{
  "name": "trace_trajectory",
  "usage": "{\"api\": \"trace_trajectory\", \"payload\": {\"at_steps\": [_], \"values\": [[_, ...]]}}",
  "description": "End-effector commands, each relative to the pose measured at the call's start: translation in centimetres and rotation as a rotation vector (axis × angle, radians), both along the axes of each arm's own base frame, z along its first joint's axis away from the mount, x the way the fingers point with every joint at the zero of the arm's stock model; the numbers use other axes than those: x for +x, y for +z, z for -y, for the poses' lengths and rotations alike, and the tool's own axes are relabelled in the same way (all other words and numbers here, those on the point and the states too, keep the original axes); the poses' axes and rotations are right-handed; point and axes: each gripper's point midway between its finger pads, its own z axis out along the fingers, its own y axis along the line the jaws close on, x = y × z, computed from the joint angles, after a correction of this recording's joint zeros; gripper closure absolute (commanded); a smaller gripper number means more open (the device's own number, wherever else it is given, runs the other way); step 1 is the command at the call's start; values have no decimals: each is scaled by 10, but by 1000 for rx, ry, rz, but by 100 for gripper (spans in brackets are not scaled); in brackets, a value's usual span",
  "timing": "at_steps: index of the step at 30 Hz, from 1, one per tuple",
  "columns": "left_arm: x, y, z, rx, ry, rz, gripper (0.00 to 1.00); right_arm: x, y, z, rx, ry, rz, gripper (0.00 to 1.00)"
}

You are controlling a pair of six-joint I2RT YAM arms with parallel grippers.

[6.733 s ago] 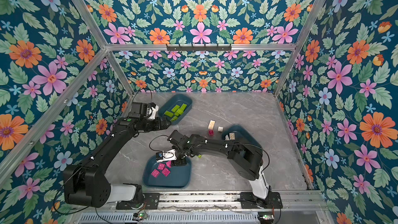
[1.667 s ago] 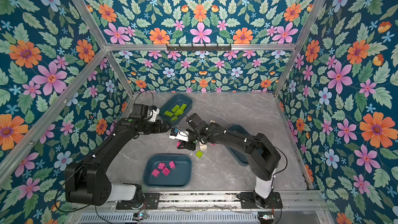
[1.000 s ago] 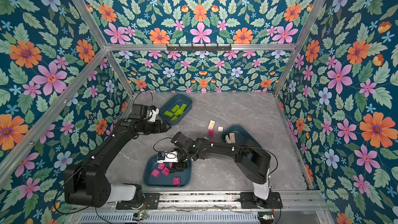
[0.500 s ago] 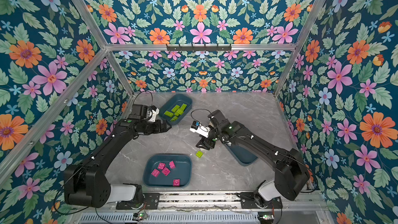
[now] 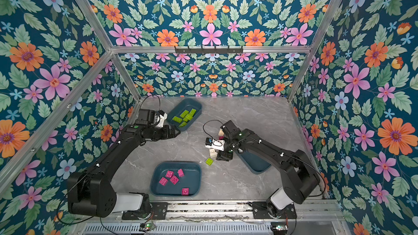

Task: Sort the legos into containers by color
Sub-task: 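Move the right gripper back over the white bricks in the pile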

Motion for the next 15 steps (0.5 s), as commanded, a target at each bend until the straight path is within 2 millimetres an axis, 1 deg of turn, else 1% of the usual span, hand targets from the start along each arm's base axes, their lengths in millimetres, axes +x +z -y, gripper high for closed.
{"api": "trace_trajectory", "payload": {"at_steps": [1, 2, 3, 4, 6, 11, 15], "values": [[2, 1, 1, 2, -13, 10, 0, 11, -10, -7, -14, 87, 68, 40], [2, 1, 1, 3, -15, 8, 0, 14, -15, -7, -30, 102, 70, 40], [2, 0, 1, 3, -17, 6, 0, 18, -16, -8, -36, 105, 82, 41], [2, 1, 1, 3, -17, 7, 0, 21, -31, -7, -66, 108, 67, 41], [2, 0, 1, 4, -18, 6, 0, 27, -38, -10, -77, 120, 79, 41], [1, -4, 1, 6, -20, -1, 0, 30, -50, -17, -69, 149, 61, 41], [1, -6, 1, 9, -20, -4, 0, 32, -50, -26, -46, 165, 52, 46]]}}
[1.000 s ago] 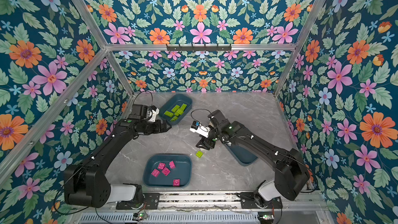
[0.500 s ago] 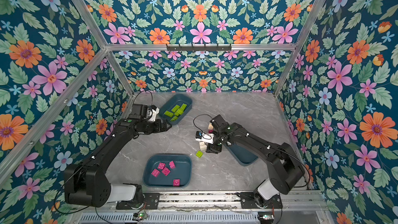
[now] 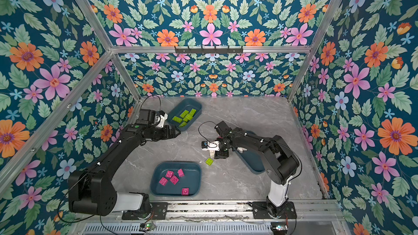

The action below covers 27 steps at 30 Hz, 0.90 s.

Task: Sort the legos into containers by color
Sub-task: 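Move the right gripper back over the white bricks in the pile, then close the right gripper on a white brick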

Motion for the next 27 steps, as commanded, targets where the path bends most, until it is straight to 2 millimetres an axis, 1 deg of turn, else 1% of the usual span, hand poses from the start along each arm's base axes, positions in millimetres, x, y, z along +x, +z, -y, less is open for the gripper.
{"api": "trace_trajectory", "payload": {"at_steps": [1, 7, 15, 19, 25, 27], "values": [[0, -2, 1, 5, -19, 6, 0, 0, 3, -10, 33, 41, -2, 47], [0, -4, 1, 5, -19, 4, 0, -13, -12, -12, 2, 84, -48, 54], [-2, -4, 1, 1, -21, 3, 0, -18, -22, -13, -37, 86, -62, 71], [-2, -5, 2, -4, -22, 0, 0, -16, -15, -14, -34, 58, -63, 78], [0, -4, 4, -15, -22, 3, 0, -16, 8, -12, -4, 26, -28, 79], [1, -3, 4, -19, -21, 7, 0, -18, 13, -10, -2, 21, -30, 80]]}}
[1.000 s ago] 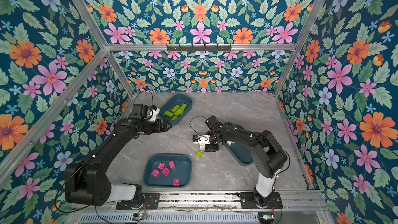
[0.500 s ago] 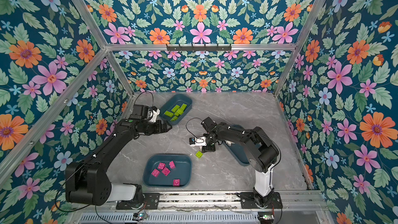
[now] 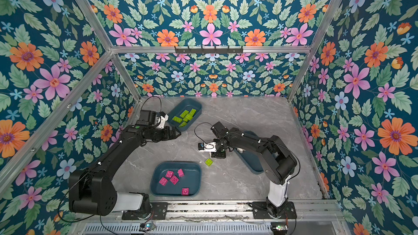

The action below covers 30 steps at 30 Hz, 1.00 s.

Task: Sort the legos into containers by color
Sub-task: 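Close the right gripper on a white brick, then carry the white brick with the right gripper into the white-brick bin and release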

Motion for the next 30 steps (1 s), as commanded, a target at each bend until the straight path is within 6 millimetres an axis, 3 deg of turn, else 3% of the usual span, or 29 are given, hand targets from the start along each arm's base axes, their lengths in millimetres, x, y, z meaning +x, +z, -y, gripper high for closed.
{"api": "trace_trajectory", "payload": {"at_steps": [1, 7, 8, 16, 24, 30], "values": [[4, 2, 2, -15, -5, 15, 0, -6, 6, 4, -4, -27, -25, 80], [5, 8, 8, -46, -11, 22, 0, -3, 32, 24, 13, -106, -11, 80], [6, 10, 10, -66, -12, 23, 0, -2, 44, 31, 22, -124, 11, 80], [10, 29, 38, -195, -39, 63, 0, 19, 66, 104, 4, -350, 68, 80], [9, 26, 60, -212, -67, 64, 0, 58, 58, 179, -123, -669, 103, 80], [11, 23, 65, -210, -73, 58, 0, 80, 41, 217, -227, -840, 124, 76]]}}
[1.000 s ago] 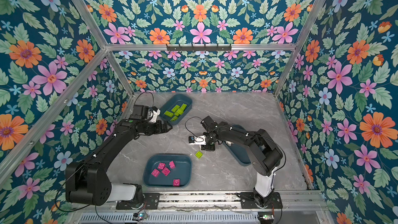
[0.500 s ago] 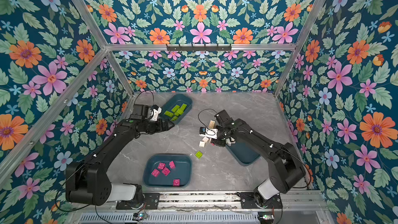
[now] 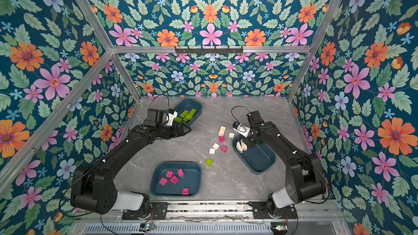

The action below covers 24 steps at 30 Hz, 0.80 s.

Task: Sort the legos into containers by color
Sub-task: 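Carry the white brick with the right gripper into the white-brick bin and release, then move the right gripper back to the pile over another white brick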

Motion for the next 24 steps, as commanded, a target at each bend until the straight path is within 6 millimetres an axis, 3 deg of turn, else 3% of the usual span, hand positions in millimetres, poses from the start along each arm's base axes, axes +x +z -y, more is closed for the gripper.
{"api": "trace_trajectory", "payload": {"at_steps": [1, 6, 10, 14, 17, 24], "values": [[5, 2, 2, -7, 4, 16, 0, 13, -5, 20, -71, -114, 19, 75], [5, 1, 1, 2, 8, 16, 0, 22, -12, 23, -70, -144, 8, 65], [4, 0, -1, 13, 7, 13, 0, 23, 1, 11, 8, -147, 10, 54], [3, -3, -2, 32, 1, 6, 0, 11, 33, -35, 298, -146, -17, 43], [3, -4, -4, 45, 5, 5, 0, 3, 49, -68, 416, -195, -35, 41], [2, -5, -9, 69, 12, 3, 0, -19, 54, -141, 510, -340, -126, 34]]}}
